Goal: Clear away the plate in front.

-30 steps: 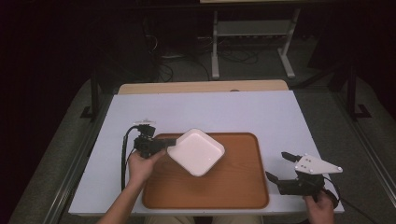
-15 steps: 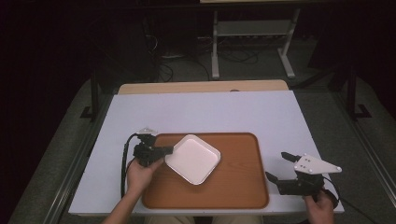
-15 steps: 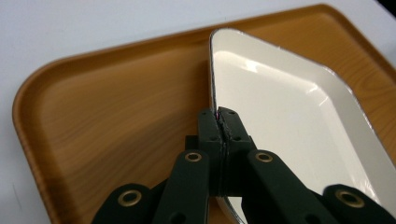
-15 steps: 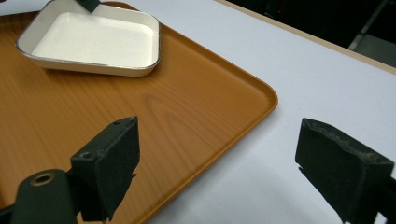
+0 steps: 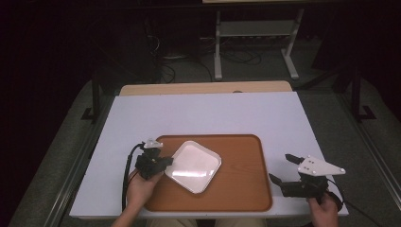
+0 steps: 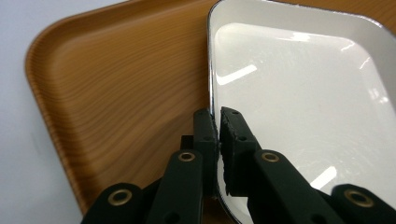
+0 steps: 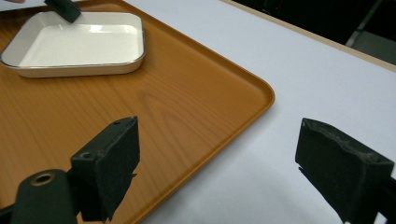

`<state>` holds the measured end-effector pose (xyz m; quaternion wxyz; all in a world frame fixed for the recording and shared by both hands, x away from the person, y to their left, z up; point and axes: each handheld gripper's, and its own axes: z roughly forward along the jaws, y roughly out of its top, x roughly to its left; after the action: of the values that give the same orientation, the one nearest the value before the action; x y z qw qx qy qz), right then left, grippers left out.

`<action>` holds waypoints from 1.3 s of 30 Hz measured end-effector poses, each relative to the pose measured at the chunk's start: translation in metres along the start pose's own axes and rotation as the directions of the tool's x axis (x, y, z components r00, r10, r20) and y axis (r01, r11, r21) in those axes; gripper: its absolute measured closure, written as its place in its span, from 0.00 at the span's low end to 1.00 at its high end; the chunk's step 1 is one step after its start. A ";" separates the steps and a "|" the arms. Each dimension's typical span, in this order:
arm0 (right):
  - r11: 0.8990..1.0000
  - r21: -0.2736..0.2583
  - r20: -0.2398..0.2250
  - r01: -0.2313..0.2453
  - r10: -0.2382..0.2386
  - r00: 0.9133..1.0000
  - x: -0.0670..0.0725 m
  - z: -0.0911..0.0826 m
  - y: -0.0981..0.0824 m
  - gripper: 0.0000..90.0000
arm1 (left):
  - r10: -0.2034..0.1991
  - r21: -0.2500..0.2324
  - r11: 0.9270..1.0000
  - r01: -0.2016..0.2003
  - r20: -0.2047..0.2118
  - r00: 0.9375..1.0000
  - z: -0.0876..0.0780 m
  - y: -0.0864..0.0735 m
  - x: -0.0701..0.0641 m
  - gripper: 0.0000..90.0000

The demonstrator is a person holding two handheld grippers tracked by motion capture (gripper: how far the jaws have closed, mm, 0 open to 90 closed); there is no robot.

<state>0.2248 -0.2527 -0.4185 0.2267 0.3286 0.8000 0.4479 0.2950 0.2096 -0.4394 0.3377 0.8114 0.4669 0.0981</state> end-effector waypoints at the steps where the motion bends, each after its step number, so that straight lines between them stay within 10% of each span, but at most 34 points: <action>1: 1.000 0.002 0.002 -0.003 0.003 1.000 0.000 0.000 0.000 0.14 | 0.010 0.000 1.000 -0.010 -0.006 1.000 0.000 -0.001 -0.001 0.94; 21: 1.000 0.001 0.009 0.006 -0.006 1.000 0.001 -0.001 0.001 0.14 | -0.077 0.009 0.997 0.077 0.078 0.994 -0.008 -0.011 0.009 0.97; 31: 1.000 0.001 0.010 0.006 -0.006 1.000 0.001 -0.001 0.002 0.14 | -0.137 -0.033 0.990 0.138 0.033 0.990 -0.006 -0.011 0.012 0.97; 39: 1.000 -0.001 0.007 0.005 -0.005 1.000 0.001 -0.002 0.001 0.14 | -0.111 0.015 0.994 0.111 0.062 0.992 -0.009 -0.014 -0.002 0.75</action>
<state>0.2236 -0.2526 -0.4164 0.2308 0.3282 0.7997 0.4467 0.2801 0.2171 -0.4411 0.3525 0.7888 0.5010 0.0509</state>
